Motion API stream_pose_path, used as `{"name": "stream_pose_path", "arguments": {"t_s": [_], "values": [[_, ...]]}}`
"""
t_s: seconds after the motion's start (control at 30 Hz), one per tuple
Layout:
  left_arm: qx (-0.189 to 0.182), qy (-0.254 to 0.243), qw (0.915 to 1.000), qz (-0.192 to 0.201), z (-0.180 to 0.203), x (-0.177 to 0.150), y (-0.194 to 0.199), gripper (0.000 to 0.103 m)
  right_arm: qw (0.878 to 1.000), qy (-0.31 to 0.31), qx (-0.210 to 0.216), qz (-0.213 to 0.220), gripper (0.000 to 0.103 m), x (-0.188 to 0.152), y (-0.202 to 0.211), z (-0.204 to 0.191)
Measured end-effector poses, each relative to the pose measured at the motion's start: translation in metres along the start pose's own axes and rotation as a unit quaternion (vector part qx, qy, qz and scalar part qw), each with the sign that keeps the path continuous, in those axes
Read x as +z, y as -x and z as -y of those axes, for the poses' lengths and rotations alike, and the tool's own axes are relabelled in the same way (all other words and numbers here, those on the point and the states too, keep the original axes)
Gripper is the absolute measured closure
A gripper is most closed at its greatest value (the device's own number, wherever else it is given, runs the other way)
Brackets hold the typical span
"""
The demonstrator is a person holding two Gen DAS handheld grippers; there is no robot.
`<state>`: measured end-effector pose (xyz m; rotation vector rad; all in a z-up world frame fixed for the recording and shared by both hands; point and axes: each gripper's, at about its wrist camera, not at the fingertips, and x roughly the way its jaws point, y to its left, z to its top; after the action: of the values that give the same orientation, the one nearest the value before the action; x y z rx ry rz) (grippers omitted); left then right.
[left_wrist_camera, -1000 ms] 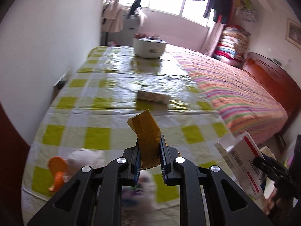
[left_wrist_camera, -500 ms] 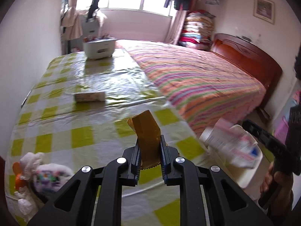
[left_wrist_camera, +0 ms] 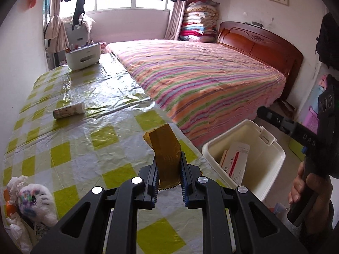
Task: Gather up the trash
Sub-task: 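Lower the yellow wrapper into the cream bin and open the left tool, then move both open tools back over the table toward the remaining trash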
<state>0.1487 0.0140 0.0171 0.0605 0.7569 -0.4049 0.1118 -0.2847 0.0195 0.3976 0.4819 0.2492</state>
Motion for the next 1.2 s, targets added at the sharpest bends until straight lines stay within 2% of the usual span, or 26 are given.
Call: {"name": "stream_pose_path", "arguments": {"t_s": [0.23,0.3,0.4,0.63,0.9,0.97,1.0,1.03,1.13,1.2], "values": [[-0.026,-0.02,0.9994,-0.004,0.029,0.0,-0.004,0.086,0.997,-0.044,-0.038,0.057,0.064,0.007,0.02,0.021],[-0.039,-0.032,0.9987,-0.006,0.043,0.0,-0.006,0.086,0.995,-0.057,-0.046,0.075,0.051,0.008,0.028,0.028],[-0.054,-0.046,0.9974,-0.01,0.06,0.0,-0.011,0.086,0.99,-0.08,-0.06,0.097,0.038,0.011,0.036,0.042],[-0.078,-0.055,0.9953,-0.017,0.094,0.006,-0.025,0.086,0.978,-0.151,-0.054,0.131,0.034,0.007,0.057,0.072],[-0.076,-0.078,0.9938,-0.025,0.128,0.009,-0.046,0.084,0.973,-0.161,-0.056,0.154,0.034,0.004,0.064,0.077],[-0.071,-0.078,0.9939,-0.033,0.13,0.008,-0.05,0.07,0.973,-0.16,-0.06,0.154,0.034,0.003,0.062,0.075],[-0.07,-0.074,0.9943,-0.032,0.13,0.007,-0.051,0.046,0.973,-0.161,-0.059,0.155,0.034,0.002,0.061,0.075],[-0.064,-0.069,0.9952,-0.024,0.129,0.006,-0.049,0.029,0.973,-0.161,-0.059,0.154,0.034,0.001,0.06,0.074],[-0.054,-0.061,0.9966,0.009,0.124,0.006,-0.039,0.027,0.974,-0.158,-0.057,0.151,0.034,-0.002,0.057,0.071],[-0.054,-0.06,0.9967,0.013,0.118,0.009,-0.034,0.027,0.975,-0.152,-0.056,0.15,0.034,-0.001,0.056,0.068]]}}
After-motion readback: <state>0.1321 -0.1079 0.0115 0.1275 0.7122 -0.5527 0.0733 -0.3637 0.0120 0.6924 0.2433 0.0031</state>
